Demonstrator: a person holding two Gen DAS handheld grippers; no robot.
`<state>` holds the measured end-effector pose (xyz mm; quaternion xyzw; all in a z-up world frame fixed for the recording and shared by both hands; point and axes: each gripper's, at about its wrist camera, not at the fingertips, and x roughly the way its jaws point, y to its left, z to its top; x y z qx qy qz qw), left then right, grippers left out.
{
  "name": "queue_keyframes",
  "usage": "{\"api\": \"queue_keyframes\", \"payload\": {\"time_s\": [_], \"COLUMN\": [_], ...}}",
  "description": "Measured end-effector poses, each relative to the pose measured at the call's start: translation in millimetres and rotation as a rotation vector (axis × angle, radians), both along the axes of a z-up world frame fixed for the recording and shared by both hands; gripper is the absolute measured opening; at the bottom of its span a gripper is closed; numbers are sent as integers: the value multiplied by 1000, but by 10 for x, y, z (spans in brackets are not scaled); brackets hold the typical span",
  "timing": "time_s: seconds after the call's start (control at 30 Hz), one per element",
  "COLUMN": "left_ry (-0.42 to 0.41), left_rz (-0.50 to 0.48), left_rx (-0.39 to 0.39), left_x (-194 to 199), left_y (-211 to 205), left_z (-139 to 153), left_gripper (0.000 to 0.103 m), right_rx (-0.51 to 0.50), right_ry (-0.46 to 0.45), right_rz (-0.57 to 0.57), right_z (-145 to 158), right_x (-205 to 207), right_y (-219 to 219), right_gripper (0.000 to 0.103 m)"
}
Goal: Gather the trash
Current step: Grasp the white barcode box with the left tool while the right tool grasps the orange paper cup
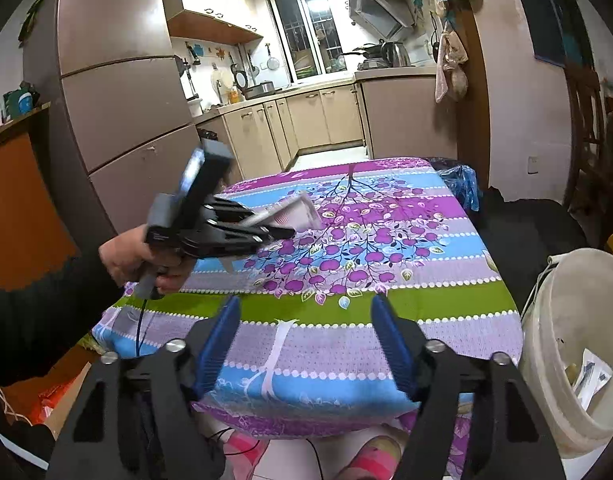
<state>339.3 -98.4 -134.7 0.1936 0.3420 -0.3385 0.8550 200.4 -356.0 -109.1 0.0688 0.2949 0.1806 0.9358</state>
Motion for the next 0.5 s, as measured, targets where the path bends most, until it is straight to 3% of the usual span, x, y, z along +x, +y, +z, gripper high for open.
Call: {"api": "queue_keyframes", "payload": {"time_s": [0.1, 0.23, 0.4, 0.5], "left_ry": [-33, -82, -99, -78], "left_rz": [78, 272, 549, 639], "left_rx": [-99, -187, -214, -231], "left_x": [-164, -347, -474, -472], "left_y": [318, 943, 1630, 1837], "left_z": [238, 469, 456, 362], "left_gripper": [18, 18, 18, 18], "right_rx": [7, -8, -75, -120], "right_ry": [-5, -13, 1, 16], "right_rz": [25, 114, 280, 363], "right_z": [13, 49, 79, 49], "right_x": [66, 280, 831, 1184], "right_y": [68, 323, 939, 1341], "right_gripper": [63, 63, 69, 75]}}
